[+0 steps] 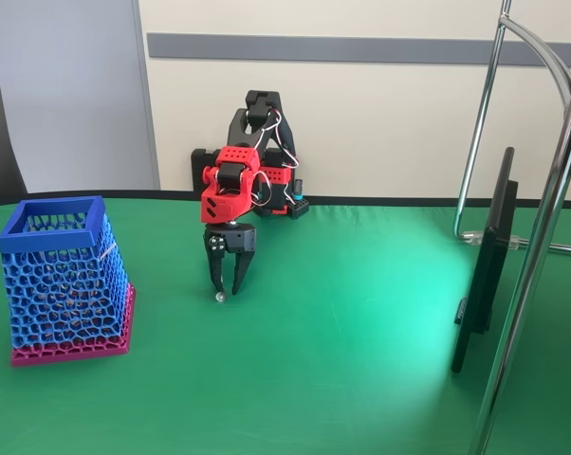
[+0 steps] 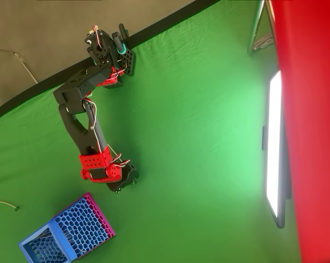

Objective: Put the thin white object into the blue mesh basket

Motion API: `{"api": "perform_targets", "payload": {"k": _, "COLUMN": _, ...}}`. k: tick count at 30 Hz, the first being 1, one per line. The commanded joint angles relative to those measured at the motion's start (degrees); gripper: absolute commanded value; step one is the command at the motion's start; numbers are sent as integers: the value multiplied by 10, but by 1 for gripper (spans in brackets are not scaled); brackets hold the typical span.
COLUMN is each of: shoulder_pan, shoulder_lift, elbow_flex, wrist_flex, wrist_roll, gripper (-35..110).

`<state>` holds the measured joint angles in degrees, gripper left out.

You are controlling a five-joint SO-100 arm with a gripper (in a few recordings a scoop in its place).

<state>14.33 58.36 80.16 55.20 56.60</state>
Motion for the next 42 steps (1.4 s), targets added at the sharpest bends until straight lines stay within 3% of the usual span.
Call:
{"api": "perform_targets", "payload": {"k": 1, "shoulder_pan": -6, "shoulder_lift": 7, "elbow_flex": -19, "wrist_flex": -4, "wrist_roll": -4, "gripper": 15}}
{"api": "perform_targets", "payload": {"k": 19, "shoulder_pan": -29, "shoulder_lift": 85, "elbow_flex": 41, "wrist_flex": -11, "wrist_roll": -9, "gripper": 15}}
{"api": "perform_targets", "payload": {"k": 42, "shoulder_pan": 23, "shoulder_lift": 61, "elbow_flex": 30, "wrist_flex": -11, "wrist_roll": -9, "gripper": 15}}
